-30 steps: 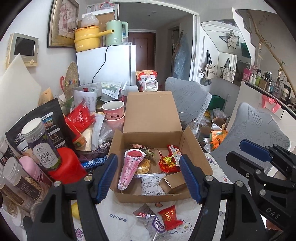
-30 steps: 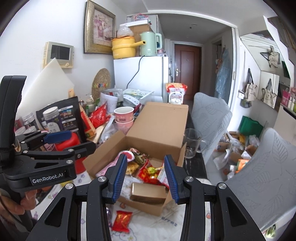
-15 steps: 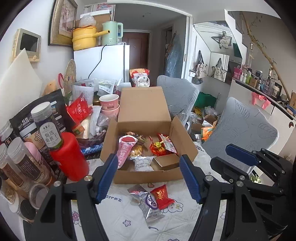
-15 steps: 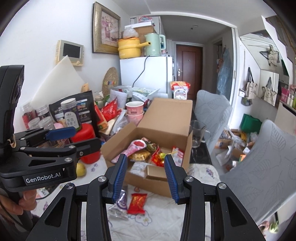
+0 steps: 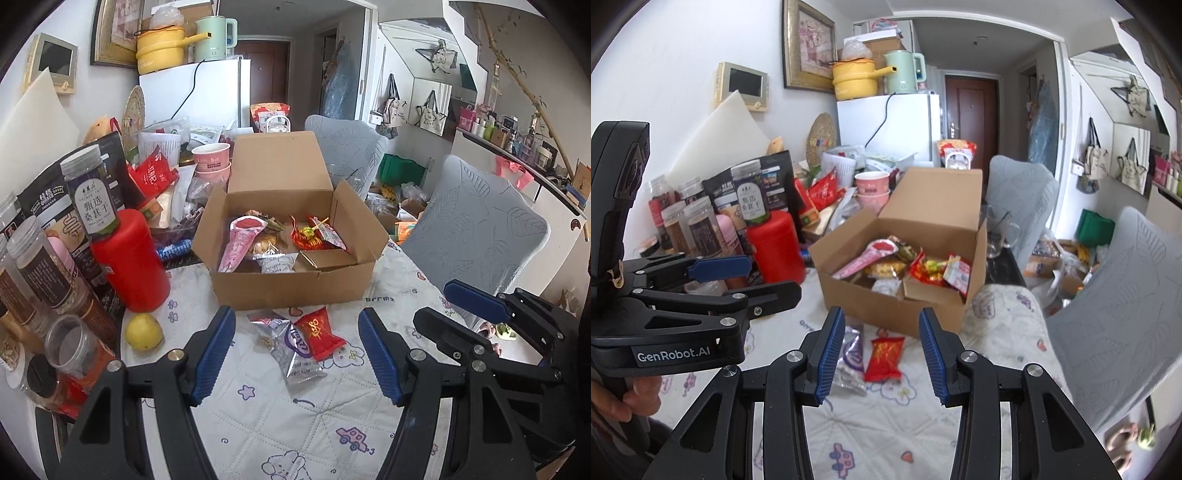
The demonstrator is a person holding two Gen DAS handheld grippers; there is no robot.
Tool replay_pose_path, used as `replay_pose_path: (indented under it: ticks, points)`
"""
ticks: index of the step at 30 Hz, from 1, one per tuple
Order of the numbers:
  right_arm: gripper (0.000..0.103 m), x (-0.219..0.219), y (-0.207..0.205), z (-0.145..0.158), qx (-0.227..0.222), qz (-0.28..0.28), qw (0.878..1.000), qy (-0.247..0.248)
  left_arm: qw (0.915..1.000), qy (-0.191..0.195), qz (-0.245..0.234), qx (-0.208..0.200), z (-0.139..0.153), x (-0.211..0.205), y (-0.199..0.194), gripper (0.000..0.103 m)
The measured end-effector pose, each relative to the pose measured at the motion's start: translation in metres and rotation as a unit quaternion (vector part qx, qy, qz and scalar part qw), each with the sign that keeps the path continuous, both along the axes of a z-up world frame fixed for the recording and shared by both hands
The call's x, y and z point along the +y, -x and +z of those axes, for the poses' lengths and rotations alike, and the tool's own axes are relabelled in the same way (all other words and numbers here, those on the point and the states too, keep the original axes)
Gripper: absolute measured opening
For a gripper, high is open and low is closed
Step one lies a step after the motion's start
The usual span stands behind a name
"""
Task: Organize snacks
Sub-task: 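Withdraw both tools from the box toward the silver bag and red packet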
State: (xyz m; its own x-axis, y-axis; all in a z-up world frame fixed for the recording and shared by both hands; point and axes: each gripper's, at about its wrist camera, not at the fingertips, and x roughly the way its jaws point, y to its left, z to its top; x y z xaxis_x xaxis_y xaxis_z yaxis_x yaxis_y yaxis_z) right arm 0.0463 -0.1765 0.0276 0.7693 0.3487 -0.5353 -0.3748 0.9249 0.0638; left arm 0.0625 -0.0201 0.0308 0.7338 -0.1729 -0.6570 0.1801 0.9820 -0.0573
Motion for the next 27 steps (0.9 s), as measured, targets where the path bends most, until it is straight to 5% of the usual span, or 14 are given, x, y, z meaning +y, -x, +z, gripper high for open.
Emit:
replay_pose_path:
  ticks: [15,27]
  points:
    - [0.046,0.011,-0.004,-0.071,0.078,0.022,0.997,-0.004,0.9978,0.008,0.002,0.066,-0.066,0.011,0.004,0.069]
    - [0.050,0.015,-0.041,-0.109,0.131,0.014,0.991,0.013,0.9940,0.013,0.011,0.108,-0.103,0.014,-0.031,0.069]
